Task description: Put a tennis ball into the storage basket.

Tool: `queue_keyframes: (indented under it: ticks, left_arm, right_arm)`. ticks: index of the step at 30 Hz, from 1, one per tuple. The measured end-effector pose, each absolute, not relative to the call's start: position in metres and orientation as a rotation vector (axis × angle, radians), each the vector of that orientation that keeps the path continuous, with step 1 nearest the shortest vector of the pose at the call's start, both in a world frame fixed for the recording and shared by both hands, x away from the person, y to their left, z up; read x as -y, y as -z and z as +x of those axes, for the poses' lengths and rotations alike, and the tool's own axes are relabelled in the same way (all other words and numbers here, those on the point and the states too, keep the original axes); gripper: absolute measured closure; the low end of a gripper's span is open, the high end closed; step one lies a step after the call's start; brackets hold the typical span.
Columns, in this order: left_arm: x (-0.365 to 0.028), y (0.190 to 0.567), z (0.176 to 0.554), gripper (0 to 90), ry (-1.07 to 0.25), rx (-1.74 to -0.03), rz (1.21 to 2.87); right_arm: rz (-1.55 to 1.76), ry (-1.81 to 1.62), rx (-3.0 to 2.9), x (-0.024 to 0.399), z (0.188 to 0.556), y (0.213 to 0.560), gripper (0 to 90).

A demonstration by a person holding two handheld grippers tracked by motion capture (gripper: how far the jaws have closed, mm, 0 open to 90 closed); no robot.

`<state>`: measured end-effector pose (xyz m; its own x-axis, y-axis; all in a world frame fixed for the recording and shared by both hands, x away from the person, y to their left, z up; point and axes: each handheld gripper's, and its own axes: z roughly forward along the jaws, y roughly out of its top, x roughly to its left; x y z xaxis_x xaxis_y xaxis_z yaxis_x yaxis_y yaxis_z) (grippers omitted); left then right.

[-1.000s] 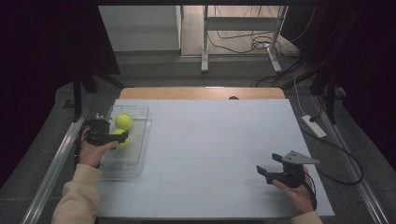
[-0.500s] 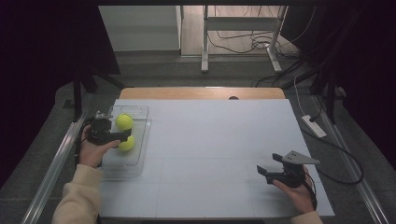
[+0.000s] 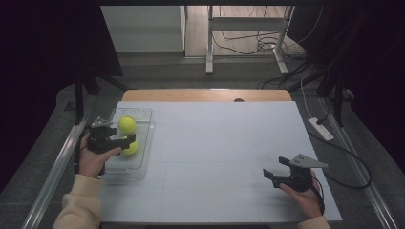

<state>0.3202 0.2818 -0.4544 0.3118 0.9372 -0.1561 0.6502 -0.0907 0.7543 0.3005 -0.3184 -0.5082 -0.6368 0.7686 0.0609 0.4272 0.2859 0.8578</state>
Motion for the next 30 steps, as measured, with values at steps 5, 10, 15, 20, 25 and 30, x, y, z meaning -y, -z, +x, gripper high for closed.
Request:
queue_keyframes:
  ticks: [5,10,15,20,25,30]
  left_arm:
    - [-0.279,0.453,0.315,15.7,-0.459,-1.389,1.799]
    - [-0.269,0.451,0.308,15.7,-0.439,-1.341,1.769]
    - [-0.255,0.45,0.299,15.4,-0.447,-1.275,1.771]
    - [-0.244,0.454,0.293,15.0,-0.439,-1.245,1.78]
    - [-0.233,0.458,0.287,14.8,-0.444,-1.218,1.786]
    - [-0.224,0.464,0.279,14.9,-0.458,-1.18,1.776]
  right_arm:
    - [1.08,-1.292,-2.199,0.319,0.302,0.509,15.0]
    - [1.083,-1.299,-2.198,0.32,0.3,0.508,15.0]
    - [1.08,-1.305,-2.19,0.32,0.3,0.507,15.1]
    - [1.083,-1.308,-2.19,0.319,0.3,0.505,15.0]
    - [1.075,-1.317,-2.186,0.318,0.301,0.503,14.9]
    - [1.064,-1.323,-2.186,0.316,0.3,0.501,14.9]
